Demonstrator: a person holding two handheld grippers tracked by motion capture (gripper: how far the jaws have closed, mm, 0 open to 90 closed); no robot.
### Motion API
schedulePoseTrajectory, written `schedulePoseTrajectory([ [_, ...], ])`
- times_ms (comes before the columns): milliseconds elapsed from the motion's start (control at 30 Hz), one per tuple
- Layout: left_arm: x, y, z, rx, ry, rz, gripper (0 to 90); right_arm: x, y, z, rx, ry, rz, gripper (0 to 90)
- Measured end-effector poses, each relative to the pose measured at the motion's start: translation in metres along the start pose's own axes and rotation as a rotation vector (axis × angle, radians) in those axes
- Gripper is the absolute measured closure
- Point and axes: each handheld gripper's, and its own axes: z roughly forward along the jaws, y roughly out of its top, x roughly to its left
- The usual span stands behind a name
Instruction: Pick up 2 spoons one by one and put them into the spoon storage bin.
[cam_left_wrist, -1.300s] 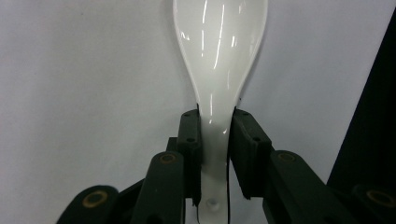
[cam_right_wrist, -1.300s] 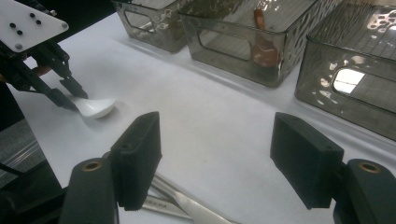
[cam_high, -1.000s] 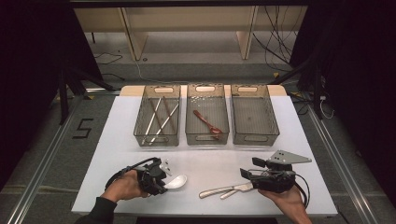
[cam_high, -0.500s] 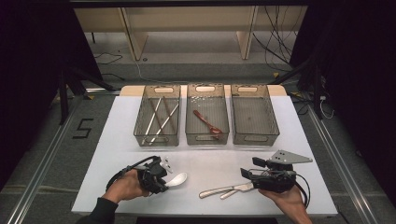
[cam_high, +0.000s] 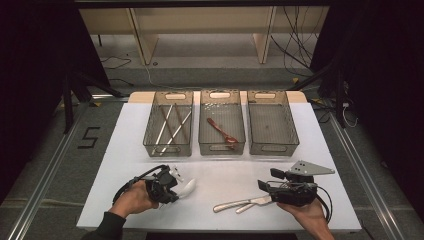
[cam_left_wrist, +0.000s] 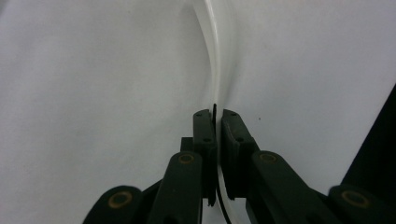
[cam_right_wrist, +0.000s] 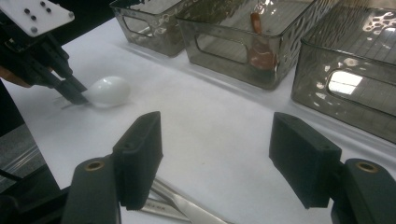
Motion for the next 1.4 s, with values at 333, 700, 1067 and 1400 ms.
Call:
schedulePoseTrajectory([
  [333,-0.001,0.006,-0.012,-0.072,0.016,-0.020,85.5,-0.001,0.000,0.000,-0.002,0.000,0.001,35.1],
  [700,0.009,0.016,-0.025,-0.201,0.018,-0.084,85.5,0.001,0.000,0.000,-0.007,0.006,-0.002,35.1],
  [1067,0.020,0.037,-0.039,-0.319,0.037,-0.115,85.4,0.001,0.000,0.001,-0.008,0.012,-0.006,34.7],
  [1400,0.031,0.058,-0.052,-0.413,0.054,-0.137,85.4,0.002,0.000,0.001,-0.013,0.019,-0.007,32.8],
])
